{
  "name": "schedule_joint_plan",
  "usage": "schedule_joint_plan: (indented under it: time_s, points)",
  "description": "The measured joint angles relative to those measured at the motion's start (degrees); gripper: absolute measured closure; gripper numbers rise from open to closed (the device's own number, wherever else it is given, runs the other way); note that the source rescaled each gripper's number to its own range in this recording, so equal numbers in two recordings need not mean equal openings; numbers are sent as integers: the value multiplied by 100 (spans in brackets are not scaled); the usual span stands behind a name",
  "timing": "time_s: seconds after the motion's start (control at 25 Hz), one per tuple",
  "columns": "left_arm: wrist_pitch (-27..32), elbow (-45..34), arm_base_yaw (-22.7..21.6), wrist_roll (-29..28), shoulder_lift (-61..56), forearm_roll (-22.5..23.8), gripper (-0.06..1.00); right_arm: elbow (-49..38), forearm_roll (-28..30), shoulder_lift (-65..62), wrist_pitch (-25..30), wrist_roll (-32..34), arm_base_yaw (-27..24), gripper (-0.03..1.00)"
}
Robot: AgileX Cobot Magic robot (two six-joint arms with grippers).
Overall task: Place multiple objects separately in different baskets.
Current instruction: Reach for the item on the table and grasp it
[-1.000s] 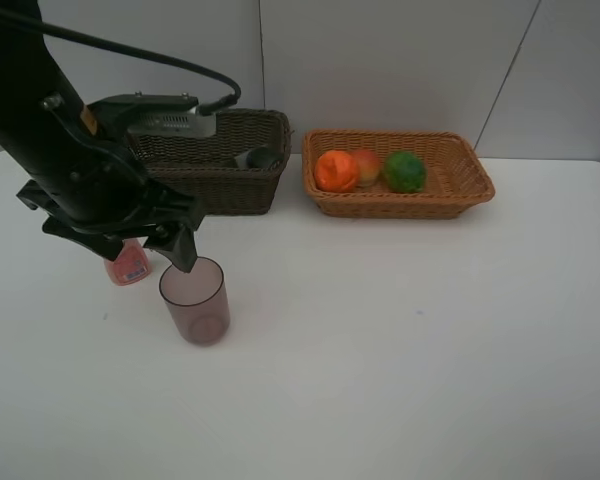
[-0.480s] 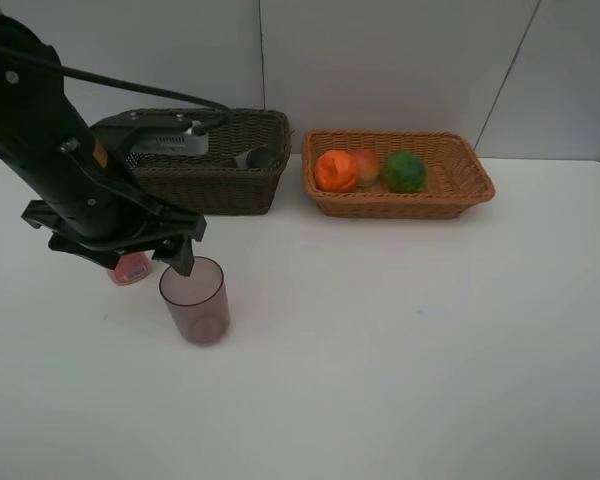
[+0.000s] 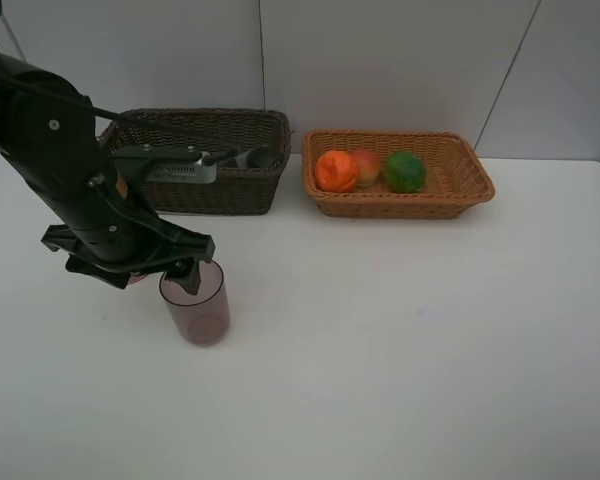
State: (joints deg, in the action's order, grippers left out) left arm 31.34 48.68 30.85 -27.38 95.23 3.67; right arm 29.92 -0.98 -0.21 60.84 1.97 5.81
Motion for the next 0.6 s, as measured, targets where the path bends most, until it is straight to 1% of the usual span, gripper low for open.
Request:
schedule_joint_plan:
  time_s: [0.2, 0.48, 0.52, 0.56, 0.6]
  points:
    - [-304, -80, 0, -10, 257, -29, -6, 0, 0, 0, 0, 0, 0, -1]
    - [-457, -102, 0, -10, 588, -32, -4, 0, -5, 0, 0, 5, 0, -1]
    - [-457, -102, 0, -10, 593, -32, -2, 0, -5, 0, 0, 5, 0, -1]
    - [-462, -102, 0, -10, 593, -32, 3, 0, -5, 0, 0, 5, 0, -1]
    - [-462, -102, 0, -10, 593, -32, 11, 0, -5, 0, 0, 5, 0, -1]
